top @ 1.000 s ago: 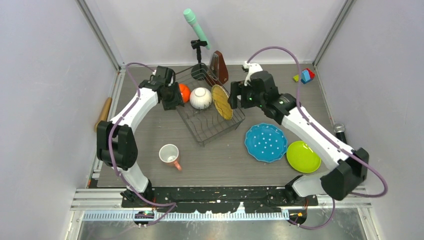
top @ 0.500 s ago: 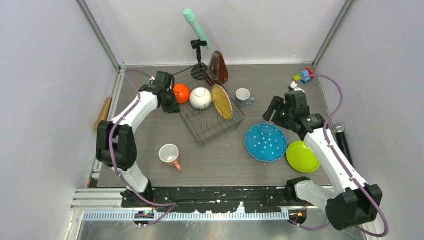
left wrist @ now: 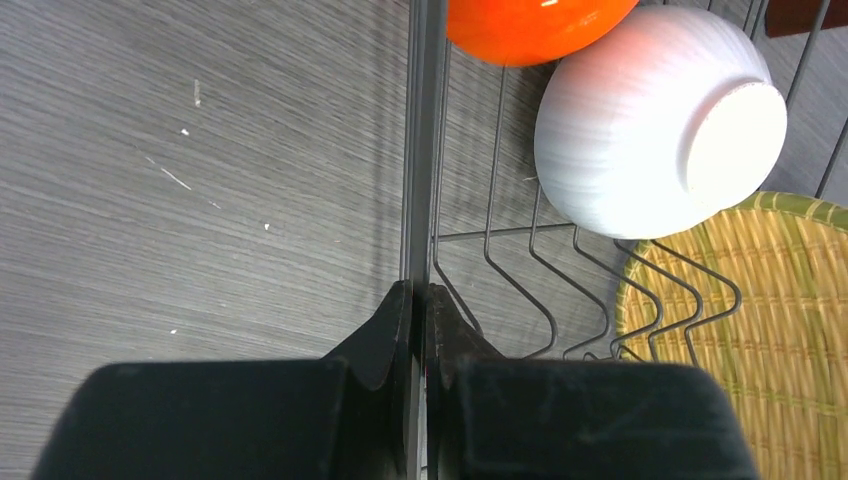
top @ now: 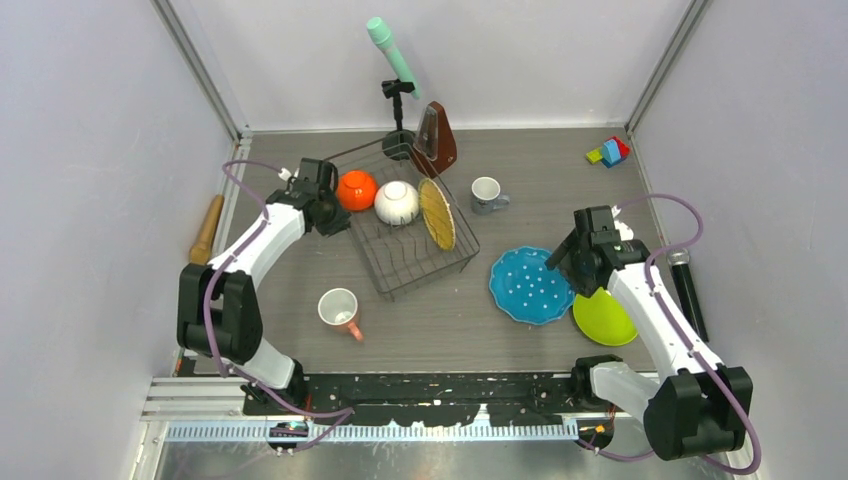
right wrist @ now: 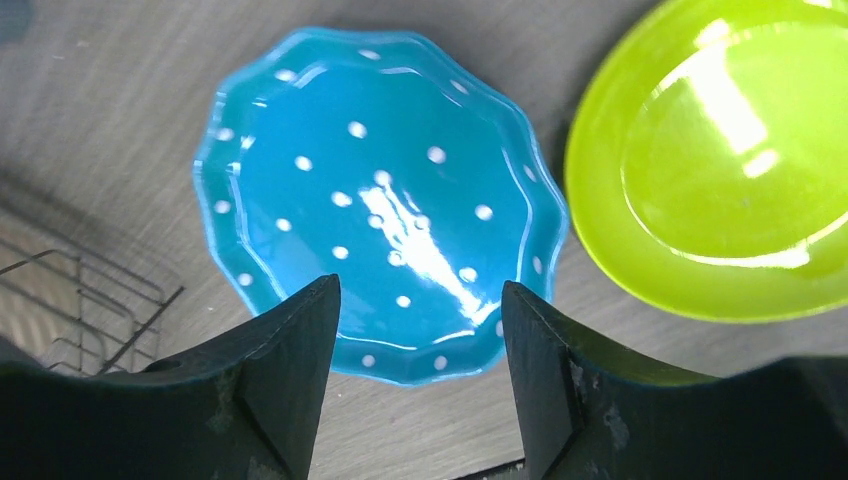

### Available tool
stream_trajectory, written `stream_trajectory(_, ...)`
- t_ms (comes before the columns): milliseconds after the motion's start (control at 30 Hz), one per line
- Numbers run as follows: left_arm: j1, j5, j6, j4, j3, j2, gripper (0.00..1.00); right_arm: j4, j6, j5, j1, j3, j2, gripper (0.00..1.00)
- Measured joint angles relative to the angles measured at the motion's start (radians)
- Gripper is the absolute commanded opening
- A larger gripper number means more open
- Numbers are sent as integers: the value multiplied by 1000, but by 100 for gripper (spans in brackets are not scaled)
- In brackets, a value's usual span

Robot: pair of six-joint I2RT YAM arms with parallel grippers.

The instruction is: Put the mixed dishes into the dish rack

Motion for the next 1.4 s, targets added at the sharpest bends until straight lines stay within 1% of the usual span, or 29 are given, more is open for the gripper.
stream_trajectory(233, 0, -38, -71, 35, -51, -39, 0, -59, 119, 7, 0, -98, -7, 66)
stream_trajectory(467, 20, -62, -108, 52, -88, -71, 0, -79, 142, 21, 0, -130, -37, 65)
stream_trajectory(700, 43, -55, -151, 73, -97, -71, 1, -37, 171, 7, 0, -214, -37, 63)
stream_trajectory(733, 43, -51, -161, 79, -98, -69, 4, -30, 173, 4, 0, -225, -37, 62)
stream_trajectory(767, 43, -47, -169, 84, -99, -68, 9, -24, 176, 2, 0, -236, -37, 60)
stream_trajectory(800, 43, -43, -172, 89, -99, -67, 16, -17, 179, 2, 0, -243, -36, 59)
stream_trajectory(900, 43, -42, -195, 102, -100, -63, 43, 4, 184, 3, 0, -257, -34, 54)
stream_trajectory(967, 48, -48, -203, 111, -100, -63, 54, 19, 186, 2, 0, -266, -32, 49)
stream_trajectory(1067, 55, -64, -210, 116, -100, -67, 61, 48, 191, -2, 0, -283, -21, 41)
stream_trajectory(1100, 55, -68, -209, 116, -100, -70, 63, 56, 192, -5, 0, -288, -16, 36)
stream_trajectory(1133, 56, -71, -200, 116, -100, -76, 64, 65, 195, -10, 0, -293, -11, 34)
stream_trajectory(1167, 56, -72, -189, 114, -100, -84, 66, 69, 194, -11, 0, -296, -6, 25)
stream_trajectory(1200, 57, -72, -170, 110, -100, -92, 68, 69, 198, -14, 0, -296, -2, 12)
stream_trajectory(1267, 57, -66, -130, 92, -90, -103, 71, 75, 200, -24, -6, -296, -2, 2)
stream_trajectory(1400, 35, -48, -3, 53, -27, -108, 82, 124, 214, -52, -8, -286, 0, 0)
